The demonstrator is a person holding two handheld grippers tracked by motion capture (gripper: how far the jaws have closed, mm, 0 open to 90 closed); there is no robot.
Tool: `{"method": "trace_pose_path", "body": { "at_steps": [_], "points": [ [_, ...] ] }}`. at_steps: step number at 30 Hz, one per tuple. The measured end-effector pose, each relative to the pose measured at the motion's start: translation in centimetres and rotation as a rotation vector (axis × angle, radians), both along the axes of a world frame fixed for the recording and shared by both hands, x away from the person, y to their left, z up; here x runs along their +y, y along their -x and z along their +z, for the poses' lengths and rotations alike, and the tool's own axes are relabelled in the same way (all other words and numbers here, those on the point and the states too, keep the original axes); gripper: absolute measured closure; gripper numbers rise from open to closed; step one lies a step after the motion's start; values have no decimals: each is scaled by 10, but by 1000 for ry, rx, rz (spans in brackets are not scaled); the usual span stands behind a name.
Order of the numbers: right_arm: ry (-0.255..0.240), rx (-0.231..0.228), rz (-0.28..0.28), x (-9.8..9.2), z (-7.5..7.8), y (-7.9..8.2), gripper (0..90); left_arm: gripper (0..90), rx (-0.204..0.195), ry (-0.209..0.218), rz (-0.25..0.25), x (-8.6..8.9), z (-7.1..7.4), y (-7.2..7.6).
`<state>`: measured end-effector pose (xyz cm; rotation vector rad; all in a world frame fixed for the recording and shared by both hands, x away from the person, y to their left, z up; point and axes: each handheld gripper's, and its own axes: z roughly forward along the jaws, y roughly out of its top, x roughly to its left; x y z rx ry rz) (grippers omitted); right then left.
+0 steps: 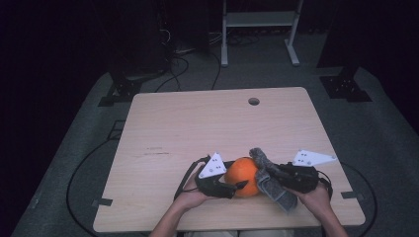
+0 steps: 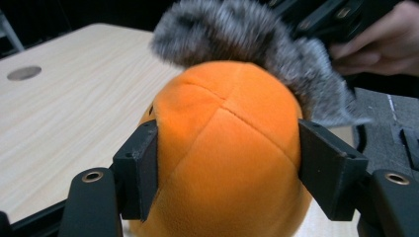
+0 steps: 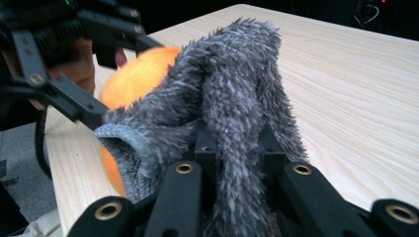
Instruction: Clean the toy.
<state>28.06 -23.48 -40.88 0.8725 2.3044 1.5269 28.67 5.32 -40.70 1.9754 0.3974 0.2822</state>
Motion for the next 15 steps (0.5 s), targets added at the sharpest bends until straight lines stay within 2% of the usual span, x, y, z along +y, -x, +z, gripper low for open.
{"method": "trace_pose_path", "body": {
  "at_steps": [1,2,4,6,8,10,12,13,15],
  "points": [
    [13,6,1,3,-3,-1,763,312,0,-22,10,1,-2,-1],
    [31,15,1,5,-6,-3,763,313,8,-18,19,3,-4,-3],
    [20,28,-8,6,-8,-5,763,313,18,0,39,5,-5,-5],
    [13,6,-8,6,-2,-2,763,309,23,11,64,5,-6,-7],
    [-15,-26,14,9,8,4,763,304,10,12,72,0,-8,-5],
    [-15,-58,37,16,15,9,763,295,-7,0,59,-7,-8,-2],
    [18,-74,41,22,16,10,762,275,-20,-18,38,-11,-7,2],
    [24,-68,40,22,13,9,762,263,-22,-26,22,-11,-7,3],
    [-11,-39,50,16,7,5,761,248,-11,-20,-30,-6,-7,3]
  ]
}}
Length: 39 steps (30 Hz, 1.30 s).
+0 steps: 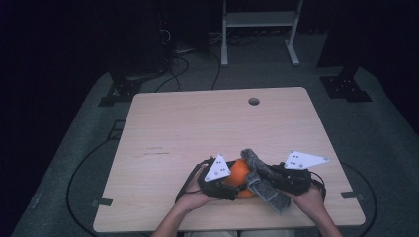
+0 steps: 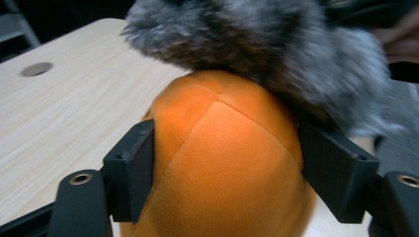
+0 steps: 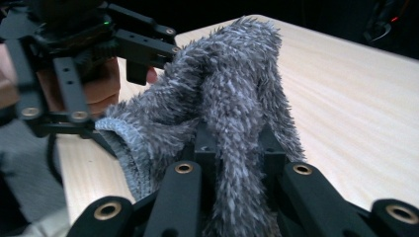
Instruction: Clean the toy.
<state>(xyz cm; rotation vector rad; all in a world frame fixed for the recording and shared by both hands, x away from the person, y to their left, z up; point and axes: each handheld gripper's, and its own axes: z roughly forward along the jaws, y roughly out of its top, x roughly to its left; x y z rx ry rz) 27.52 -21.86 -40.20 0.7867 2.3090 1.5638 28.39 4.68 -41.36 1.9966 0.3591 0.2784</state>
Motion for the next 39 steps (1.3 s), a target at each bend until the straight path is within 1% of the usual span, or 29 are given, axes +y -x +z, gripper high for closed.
{"method": "trace_pose_path", "body": {
  "at_steps": [1,3,5,6,8,9,10,12,13,14,15,17,19,21,22,24,25,26,27,28,29,31,32,33,35,36,37,38,39],
  "points": [
    [0,6,0,-1,-1,0,761,242,4,9,-23,3,0,-2],
    [15,-1,-5,-3,-1,2,761,225,8,42,-38,8,0,-4],
    [26,-4,-13,-6,0,3,760,196,1,44,-37,9,-1,-7],
    [29,-6,-16,-7,0,3,760,186,-1,37,-27,8,-2,-9],
    [36,-3,-16,-9,0,4,760,152,14,21,-28,4,-10,-12],
    [43,-4,-13,-9,0,4,761,160,16,21,-20,3,-15,-12],
    [58,-5,-14,-6,2,6,762,223,11,22,-16,2,-17,-12],
    [66,-14,-1,0,6,9,764,270,-10,13,21,-2,-16,-8],
    [69,-28,13,4,9,12,764,281,-8,4,23,-4,-14,-6],
    [73,-38,26,9,12,15,764,282,-10,-9,7,-7,-12,-3],
    [89,-55,36,13,15,16,764,273,-5,-7,-7,-8,-12,-2],
    [107,-67,36,14,14,15,764,234,16,-7,-48,-4,-10,-4],
    [88,-61,17,7,10,12,764,202,2,-5,-59,1,-11,-7],
    [81,-50,-7,-2,7,8,764,197,-11,-12,-47,-1,-14,-8],
    [76,-42,-18,-5,6,7,763,215,-30,-20,-43,-3,-15,-7],
    [95,-48,-33,-8,7,7,764,281,-63,-18,-22,-8,-17,-5],
    [102,-47,-39,-9,9,8,764,309,-66,-12,-10,-10,-17,-3],
    [109,-52,-37,-8,11,9,765,325,-65,-9,-9,-12,-17,-2],
    [117,-57,-29,-6,14,11,765,333,-65,-16,-16,-14,-17,-1],
    [121,-54,-10,-2,17,14,767,334,-59,-20,-28,-17,-17,1],
    [119,-58,14,3,19,16,767,334,-64,-30,-46,-20,-17,4],
    [135,-76,48,14,22,20,767,333,-103,-65,-76,-26,-18,11],
    [151,-86,45,17,23,21,767,332,-106,-68,-72,-26,-18,12],
    [154,-82,39,18,23,20,768,331,-99,-62,-71,-25,-17,12],
    [123,-57,38,13,22,17,768,300,-80,-41,-84,-20,-16,8],
    [118,-51,39,12,21,17,767,274,-70,-23,-84,-17,-16,6],
    [118,-46,41,11,20,18,767,228,-56,-14,-62,-17,-16,3],
    [116,-38,49,10,19,19,767,143,-38,-38,-47,-19,-17,0],
    [120,-37,60,11,20,20,767,103,-10,-45,-45,-22,-19,-2]
  ]
}}
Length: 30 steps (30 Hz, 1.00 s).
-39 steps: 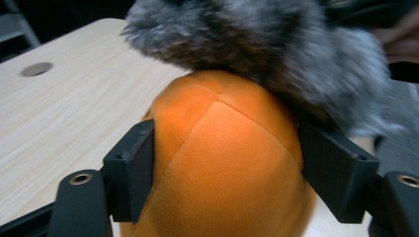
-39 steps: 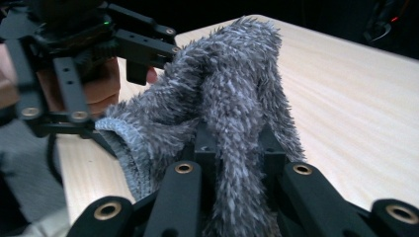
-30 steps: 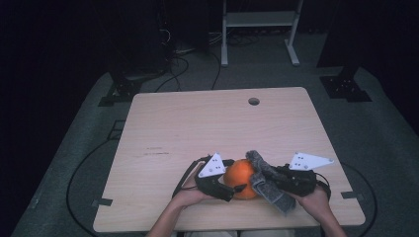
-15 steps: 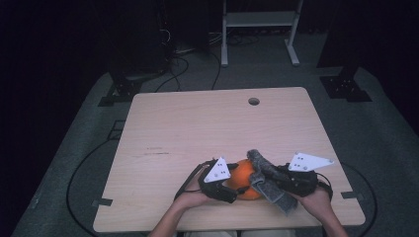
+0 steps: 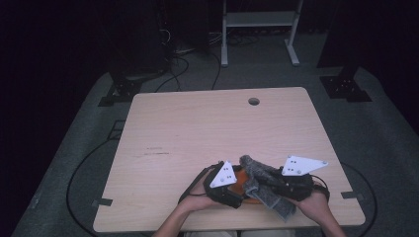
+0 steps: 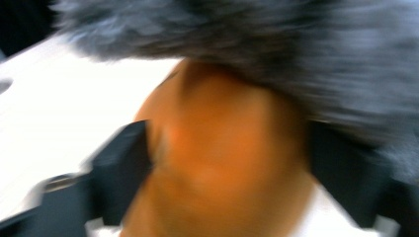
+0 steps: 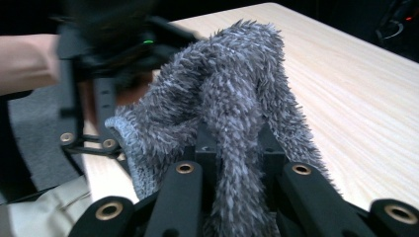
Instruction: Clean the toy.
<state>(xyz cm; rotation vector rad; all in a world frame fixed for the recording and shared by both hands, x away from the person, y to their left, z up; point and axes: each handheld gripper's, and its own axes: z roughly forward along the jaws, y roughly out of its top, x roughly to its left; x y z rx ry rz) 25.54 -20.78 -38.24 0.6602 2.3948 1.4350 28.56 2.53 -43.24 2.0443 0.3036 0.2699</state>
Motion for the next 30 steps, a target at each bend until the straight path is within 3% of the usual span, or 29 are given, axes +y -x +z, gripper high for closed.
{"method": "trace_pose_path", "body": {
  "at_steps": [1,4,7,10,13,16,21,23,27,30],
  "points": [
    [8,-1,10,1,0,1,767,103,7,2,-3,-1,-3,0],
    [25,-18,-6,2,0,-2,767,224,-14,17,-9,1,-5,1],
    [-2,-12,-43,-10,-2,-7,767,271,-14,20,-9,3,-4,1],
    [-38,26,-85,-27,-10,-15,767,270,-17,23,-3,6,-5,0],
    [-56,61,-118,-40,-17,-17,767,281,-4,33,3,8,-5,-2],
    [-62,65,-130,-45,-20,-17,767,282,54,73,34,13,-7,-9],
    [-52,44,-107,-37,-14,-14,768,284,112,111,102,18,-8,-16],
    [-36,27,-81,-27,-10,-11,766,284,95,100,114,13,-7,-13],
    [-18,-3,-31,-7,-4,-8,767,211,50,54,39,7,-8,-4],
    [-23,-16,-37,-5,-2,-9,767,234,48,55,30,11,-8,-5]
  ]
}}
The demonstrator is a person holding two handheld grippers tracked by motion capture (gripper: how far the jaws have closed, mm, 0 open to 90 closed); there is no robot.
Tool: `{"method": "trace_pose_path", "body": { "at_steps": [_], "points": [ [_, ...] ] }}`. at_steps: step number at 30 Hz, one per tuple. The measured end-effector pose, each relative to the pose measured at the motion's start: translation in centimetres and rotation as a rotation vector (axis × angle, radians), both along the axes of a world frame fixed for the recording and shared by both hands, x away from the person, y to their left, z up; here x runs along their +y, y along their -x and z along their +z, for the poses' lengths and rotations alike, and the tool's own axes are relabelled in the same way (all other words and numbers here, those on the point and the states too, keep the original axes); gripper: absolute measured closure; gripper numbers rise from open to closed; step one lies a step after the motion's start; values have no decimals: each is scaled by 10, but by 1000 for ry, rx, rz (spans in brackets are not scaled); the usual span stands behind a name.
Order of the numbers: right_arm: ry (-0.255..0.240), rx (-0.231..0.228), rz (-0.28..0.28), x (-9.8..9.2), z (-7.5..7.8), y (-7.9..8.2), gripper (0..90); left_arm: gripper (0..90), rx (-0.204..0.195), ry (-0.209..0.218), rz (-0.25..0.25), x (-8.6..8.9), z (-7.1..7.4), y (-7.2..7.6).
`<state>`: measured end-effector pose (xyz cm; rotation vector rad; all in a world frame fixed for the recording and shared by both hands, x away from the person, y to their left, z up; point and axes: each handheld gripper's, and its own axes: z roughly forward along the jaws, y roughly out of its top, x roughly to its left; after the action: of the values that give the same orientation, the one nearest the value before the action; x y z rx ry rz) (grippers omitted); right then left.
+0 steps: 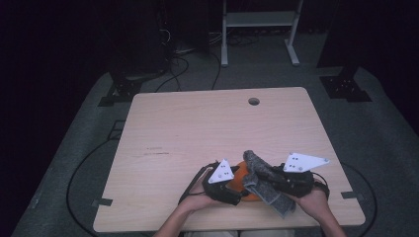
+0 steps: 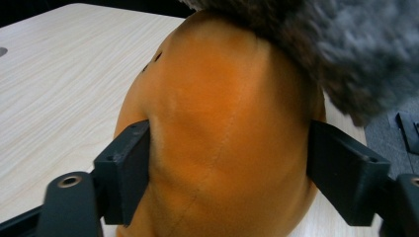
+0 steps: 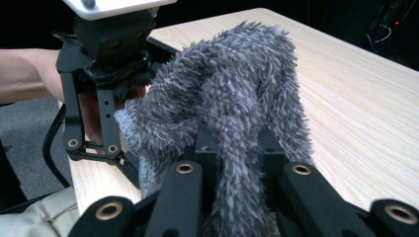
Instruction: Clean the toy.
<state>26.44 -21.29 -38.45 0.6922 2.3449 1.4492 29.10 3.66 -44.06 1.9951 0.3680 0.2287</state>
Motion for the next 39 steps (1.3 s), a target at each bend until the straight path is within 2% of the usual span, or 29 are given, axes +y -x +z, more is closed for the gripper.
{"method": "trace_pose_path", "body": {
  "at_steps": [3,7,13,15,18,21,23,25,26,27,28,29,30,31,32,33,34,37,39],
  "points": [
    [-24,8,-40,-11,-4,-5,767,279,8,16,7,1,0,-2],
    [-90,72,-98,-33,-19,-15,766,304,15,40,18,2,-1,-3],
    [-60,121,-161,-50,-34,-21,766,293,47,75,33,6,-3,-6],
    [-62,124,-176,-51,-33,-21,767,306,47,78,39,8,0,-6],
    [-95,82,-159,-48,-19,-16,767,337,16,72,47,11,11,-4],
    [-137,46,-99,-36,-5,-8,767,353,-31,28,78,12,21,0],
    [-128,29,-61,-23,1,-5,767,356,-55,-2,93,8,22,3],
    [-94,9,-31,-8,2,-4,767,356,-76,-39,103,3,20,7],
    [-66,1,-30,-3,1,-5,767,350,-72,-41,92,1,19,8],
    [-42,1,-32,0,-2,-7,767,330,-72,-49,87,1,18,9],
    [-50,16,-33,-1,-6,-8,767,279,-45,-45,61,1,16,9],
    [-81,58,-22,-5,-10,-10,767,206,-38,-47,46,2,16,7],
    [-80,71,-16,-8,-13,-11,766,167,-56,-53,54,4,15,6],
    [-81,70,-18,-10,-15,-11,766,113,-56,-68,60,5,14,3],
    [-87,75,-20,-12,-16,-10,766,79,-27,-63,57,6,13,0],
    [-81,72,-21,-14,-16,-10,766,77,-11,-64,55,6,9,-3],
    [-75,73,-29,-16,-15,-10,766,78,-15,-79,49,5,6,-4],
    [-83,88,-32,-14,-13,-9,767,157,-30,-67,49,4,2,-3],
    [-77,70,-8,-6,-9,-5,767,238,-66,-72,54,3,2,0]
  ]
}}
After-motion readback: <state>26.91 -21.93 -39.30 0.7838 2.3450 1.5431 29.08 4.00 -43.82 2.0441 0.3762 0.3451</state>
